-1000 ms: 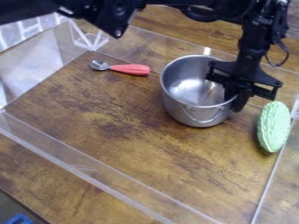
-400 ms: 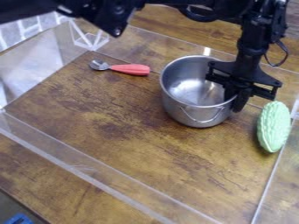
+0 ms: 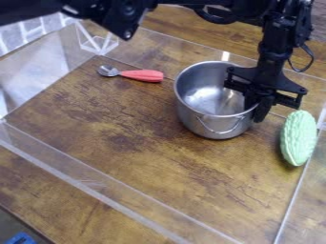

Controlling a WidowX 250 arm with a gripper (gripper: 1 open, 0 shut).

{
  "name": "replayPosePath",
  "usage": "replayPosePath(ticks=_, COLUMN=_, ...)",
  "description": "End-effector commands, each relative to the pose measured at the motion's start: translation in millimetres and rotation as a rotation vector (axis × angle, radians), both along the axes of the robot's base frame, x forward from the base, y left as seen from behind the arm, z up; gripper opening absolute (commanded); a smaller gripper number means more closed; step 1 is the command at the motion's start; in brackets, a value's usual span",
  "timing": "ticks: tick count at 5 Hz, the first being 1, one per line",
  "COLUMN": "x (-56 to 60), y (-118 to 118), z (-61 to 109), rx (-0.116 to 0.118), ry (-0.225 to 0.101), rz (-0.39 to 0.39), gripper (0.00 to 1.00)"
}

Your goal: Move the pink spoon to the left

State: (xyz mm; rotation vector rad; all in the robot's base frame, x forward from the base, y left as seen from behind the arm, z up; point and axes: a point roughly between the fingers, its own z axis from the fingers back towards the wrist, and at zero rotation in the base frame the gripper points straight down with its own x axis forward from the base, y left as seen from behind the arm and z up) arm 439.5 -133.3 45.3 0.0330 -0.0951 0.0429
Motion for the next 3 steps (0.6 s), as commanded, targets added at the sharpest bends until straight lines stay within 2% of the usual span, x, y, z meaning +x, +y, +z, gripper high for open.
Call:
replayPosePath(ticks=1, x=5.9, y=7.1, z=9.1, rx=-0.016, ry=-0.025, rz=-0.022, gripper=0.0)
replayPosePath(ticks=3, x=5.0, y=5.5, z=7.5, rx=-0.018, ry=-0.014, rz=-0.028, gripper=0.0)
